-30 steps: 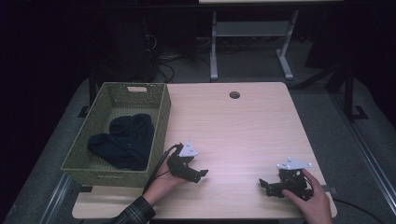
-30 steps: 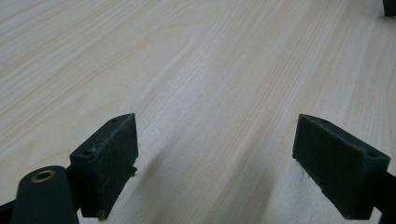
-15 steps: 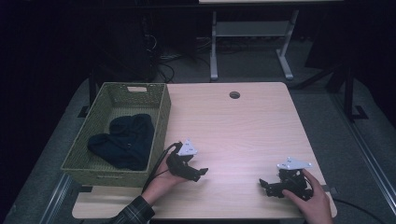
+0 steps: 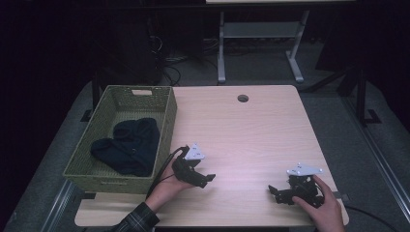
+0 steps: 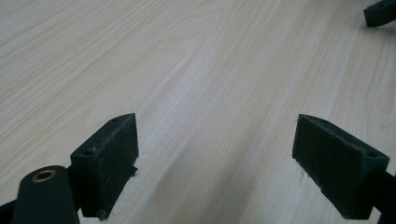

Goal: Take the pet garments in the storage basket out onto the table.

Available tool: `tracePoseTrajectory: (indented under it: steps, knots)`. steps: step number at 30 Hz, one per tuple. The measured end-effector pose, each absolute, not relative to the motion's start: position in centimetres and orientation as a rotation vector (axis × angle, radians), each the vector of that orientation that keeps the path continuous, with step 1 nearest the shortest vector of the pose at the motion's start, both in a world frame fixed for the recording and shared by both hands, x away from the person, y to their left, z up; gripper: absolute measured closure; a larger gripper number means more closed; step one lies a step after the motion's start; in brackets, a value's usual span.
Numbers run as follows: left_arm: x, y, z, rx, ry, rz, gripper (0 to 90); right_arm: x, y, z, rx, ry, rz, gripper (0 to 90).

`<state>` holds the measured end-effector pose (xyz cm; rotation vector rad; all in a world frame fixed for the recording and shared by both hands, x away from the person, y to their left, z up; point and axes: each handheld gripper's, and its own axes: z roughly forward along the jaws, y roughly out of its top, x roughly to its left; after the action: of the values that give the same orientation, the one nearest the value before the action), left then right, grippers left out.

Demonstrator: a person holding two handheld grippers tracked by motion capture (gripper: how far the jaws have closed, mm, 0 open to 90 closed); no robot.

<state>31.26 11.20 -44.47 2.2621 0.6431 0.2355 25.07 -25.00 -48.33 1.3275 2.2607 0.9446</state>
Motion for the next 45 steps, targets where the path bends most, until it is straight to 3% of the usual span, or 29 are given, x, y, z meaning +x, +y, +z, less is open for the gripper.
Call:
tracePoseTrajectory:
  steps: [45]
  knots:
    - [31.3,11.2,-41.1,2.249,0.603,0.221,14.1,25.1,-25.0,-48.3,1.328,2.261,0.945,0.0]
